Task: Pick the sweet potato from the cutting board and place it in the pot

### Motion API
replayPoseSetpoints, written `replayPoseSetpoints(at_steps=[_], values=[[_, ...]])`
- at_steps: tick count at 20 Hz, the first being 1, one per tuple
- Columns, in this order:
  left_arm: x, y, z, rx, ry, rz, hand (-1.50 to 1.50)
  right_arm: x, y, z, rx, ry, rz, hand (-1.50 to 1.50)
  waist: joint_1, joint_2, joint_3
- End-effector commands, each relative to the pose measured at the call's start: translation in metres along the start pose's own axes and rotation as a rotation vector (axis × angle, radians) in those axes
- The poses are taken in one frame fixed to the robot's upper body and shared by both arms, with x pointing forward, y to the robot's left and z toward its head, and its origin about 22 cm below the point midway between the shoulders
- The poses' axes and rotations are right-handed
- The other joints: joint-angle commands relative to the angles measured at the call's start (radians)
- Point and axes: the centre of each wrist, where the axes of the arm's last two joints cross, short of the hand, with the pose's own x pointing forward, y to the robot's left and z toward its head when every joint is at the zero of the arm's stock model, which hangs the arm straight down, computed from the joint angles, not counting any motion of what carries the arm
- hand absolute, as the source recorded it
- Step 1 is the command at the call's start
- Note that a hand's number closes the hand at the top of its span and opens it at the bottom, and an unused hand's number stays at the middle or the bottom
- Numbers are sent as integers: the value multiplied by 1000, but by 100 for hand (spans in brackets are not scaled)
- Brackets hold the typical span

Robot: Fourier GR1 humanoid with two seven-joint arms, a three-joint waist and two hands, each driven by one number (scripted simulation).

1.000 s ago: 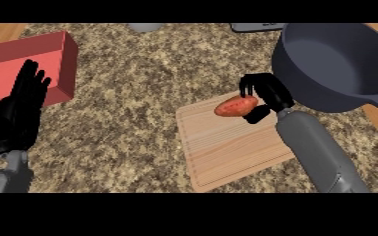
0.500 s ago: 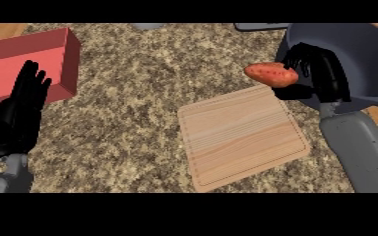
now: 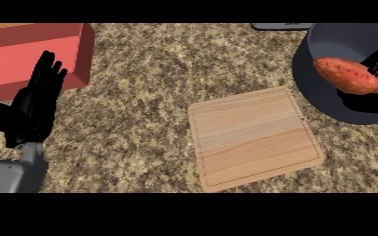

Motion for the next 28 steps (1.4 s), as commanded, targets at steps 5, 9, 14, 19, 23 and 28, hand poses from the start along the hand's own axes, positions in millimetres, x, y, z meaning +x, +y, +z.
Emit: replayPoseSetpoints(at_steps=[5, 9, 14, 19, 23, 28], values=[[11, -9, -5, -40, -23, -18, 0, -59, -11, -28, -62, 88, -97, 150, 35, 10, 2], [12, -15, -12, -57, -31, -5, 0, -73, -28, -37, -142, 38, 247, 150, 53, 24, 1], [18, -26, -4, -86, -28, 5, 0, -105, -16, -50, -178, 114, 441, 150, 78, 22, 3], [14, -16, -5, -72, -11, 29, 0, -127, 18, -63, -119, 125, 423, 150, 61, 16, 2], [8, -10, -9, -67, -13, 4, 0, -149, 11, -60, -59, 202, 291, 150, 67, 21, 4], [9, -18, -12, -79, -25, 14, 0, -164, 8, -55, 20, 284, 140, -150, 77, 28, 6]])
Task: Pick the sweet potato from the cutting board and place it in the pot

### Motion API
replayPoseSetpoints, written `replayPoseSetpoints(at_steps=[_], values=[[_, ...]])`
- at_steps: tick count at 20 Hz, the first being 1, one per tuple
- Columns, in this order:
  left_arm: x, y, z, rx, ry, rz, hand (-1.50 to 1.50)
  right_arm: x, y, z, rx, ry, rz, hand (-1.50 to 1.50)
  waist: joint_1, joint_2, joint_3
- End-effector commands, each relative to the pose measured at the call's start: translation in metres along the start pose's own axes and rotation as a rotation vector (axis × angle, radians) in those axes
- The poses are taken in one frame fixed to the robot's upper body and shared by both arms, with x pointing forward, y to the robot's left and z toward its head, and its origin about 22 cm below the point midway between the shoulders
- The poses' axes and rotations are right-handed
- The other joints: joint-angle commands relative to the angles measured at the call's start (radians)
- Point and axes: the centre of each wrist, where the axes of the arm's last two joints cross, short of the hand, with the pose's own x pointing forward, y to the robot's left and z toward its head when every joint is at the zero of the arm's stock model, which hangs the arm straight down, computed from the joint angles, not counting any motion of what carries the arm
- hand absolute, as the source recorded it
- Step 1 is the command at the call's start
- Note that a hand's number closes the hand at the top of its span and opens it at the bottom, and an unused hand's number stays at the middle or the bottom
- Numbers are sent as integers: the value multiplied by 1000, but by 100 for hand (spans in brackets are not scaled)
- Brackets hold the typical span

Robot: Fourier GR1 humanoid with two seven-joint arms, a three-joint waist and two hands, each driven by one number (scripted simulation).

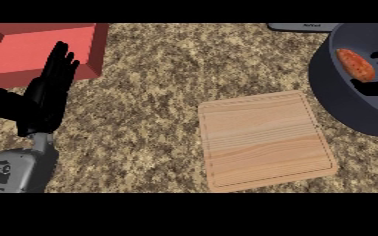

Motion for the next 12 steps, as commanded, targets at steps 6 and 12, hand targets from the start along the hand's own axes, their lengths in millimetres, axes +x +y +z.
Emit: replayPoseSetpoints(at_steps=[6, 12], values=[[-1, -6, -3, -10, -2, 5, 0, -10, 19, 6, 115, -52, -359, -150, 5, 5, 3], [-4, -7, 0, -5, -7, 23, 0, -13, -10, -7, 25, -75, -651, -150, -10, -2, 0]])
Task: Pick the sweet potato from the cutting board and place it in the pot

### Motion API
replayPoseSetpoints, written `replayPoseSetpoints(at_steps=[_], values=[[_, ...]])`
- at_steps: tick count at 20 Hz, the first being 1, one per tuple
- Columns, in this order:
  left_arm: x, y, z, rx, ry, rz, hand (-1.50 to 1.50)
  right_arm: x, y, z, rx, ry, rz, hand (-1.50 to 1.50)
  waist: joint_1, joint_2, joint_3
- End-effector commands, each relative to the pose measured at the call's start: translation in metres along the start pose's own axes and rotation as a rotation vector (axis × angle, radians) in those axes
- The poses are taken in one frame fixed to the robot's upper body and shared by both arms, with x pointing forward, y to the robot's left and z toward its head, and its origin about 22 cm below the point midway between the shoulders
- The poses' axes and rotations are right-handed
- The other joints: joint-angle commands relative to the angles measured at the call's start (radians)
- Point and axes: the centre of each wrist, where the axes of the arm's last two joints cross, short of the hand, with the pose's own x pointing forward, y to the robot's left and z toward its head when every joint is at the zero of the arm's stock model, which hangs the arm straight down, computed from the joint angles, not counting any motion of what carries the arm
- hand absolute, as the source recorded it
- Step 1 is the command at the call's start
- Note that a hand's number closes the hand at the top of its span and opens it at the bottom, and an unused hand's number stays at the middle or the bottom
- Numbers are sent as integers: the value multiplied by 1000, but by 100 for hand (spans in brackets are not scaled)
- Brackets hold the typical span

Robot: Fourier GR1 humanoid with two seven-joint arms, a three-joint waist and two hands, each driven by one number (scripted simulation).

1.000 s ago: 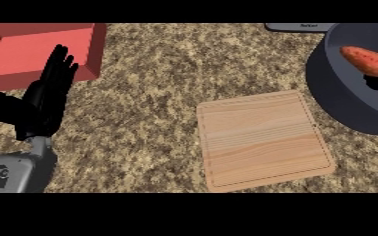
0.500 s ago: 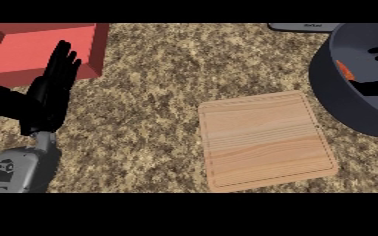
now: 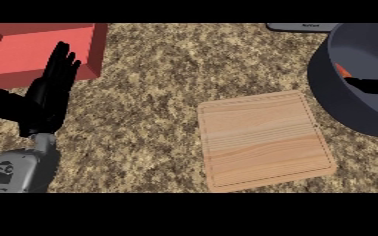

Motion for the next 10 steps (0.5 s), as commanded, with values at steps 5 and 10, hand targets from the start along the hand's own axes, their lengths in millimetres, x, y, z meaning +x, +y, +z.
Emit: replayPoseSetpoints(at_steps=[5, 10], values=[[9, 6, -1, 4, -7, -17, 0, -3, -75, 4, -92, -8, -249, -150, -2, 3, 3], [-1, 18, 0, 7, 6, -8, 0, -23, -122, 32, -90, -1, -287, -150, -8, 3, 3]])
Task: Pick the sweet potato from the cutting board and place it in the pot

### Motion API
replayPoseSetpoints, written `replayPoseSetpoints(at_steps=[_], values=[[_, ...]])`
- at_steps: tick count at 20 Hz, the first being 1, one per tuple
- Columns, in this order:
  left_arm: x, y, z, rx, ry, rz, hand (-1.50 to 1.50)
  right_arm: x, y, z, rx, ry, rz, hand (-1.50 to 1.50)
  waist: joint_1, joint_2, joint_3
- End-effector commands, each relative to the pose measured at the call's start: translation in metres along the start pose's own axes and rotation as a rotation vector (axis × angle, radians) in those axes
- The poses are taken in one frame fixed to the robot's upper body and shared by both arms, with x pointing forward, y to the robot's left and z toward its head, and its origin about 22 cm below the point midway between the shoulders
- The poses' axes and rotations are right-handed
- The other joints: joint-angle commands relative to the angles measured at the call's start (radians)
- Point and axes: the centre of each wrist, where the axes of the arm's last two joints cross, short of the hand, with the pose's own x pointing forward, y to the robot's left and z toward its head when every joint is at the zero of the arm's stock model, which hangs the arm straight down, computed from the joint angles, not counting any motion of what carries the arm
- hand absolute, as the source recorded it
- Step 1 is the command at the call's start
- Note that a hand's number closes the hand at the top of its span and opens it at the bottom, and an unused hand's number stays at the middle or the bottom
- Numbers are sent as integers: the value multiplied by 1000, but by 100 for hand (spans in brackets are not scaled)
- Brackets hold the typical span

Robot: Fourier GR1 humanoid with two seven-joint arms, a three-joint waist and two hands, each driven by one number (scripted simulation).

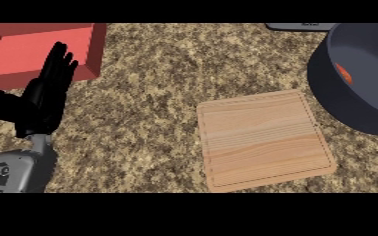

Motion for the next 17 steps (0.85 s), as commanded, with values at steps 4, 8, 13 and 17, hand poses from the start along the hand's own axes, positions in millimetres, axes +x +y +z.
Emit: replayPoseSetpoints(at_steps=[4, 8, 13, 17], values=[[-2, -11, 7, -15, -3, 13, 0, -1, -63, 26, -2, -4, -30, -150, 0, 0, 2], [-3, -2, 7, -1, -5, 4, 0, -4, -78, 38, 27, 18, -20, -150, 6, 1, 3], [-6, 4, 8, 9, -7, -7, 0, -4, -98, 51, 34, -4, -6, -150, 5, 0, 4], [1, 8, -1, -11, 2, -1, 0, -4, -94, 47, 46, 16, -14, -150, 2, -1, 3]])
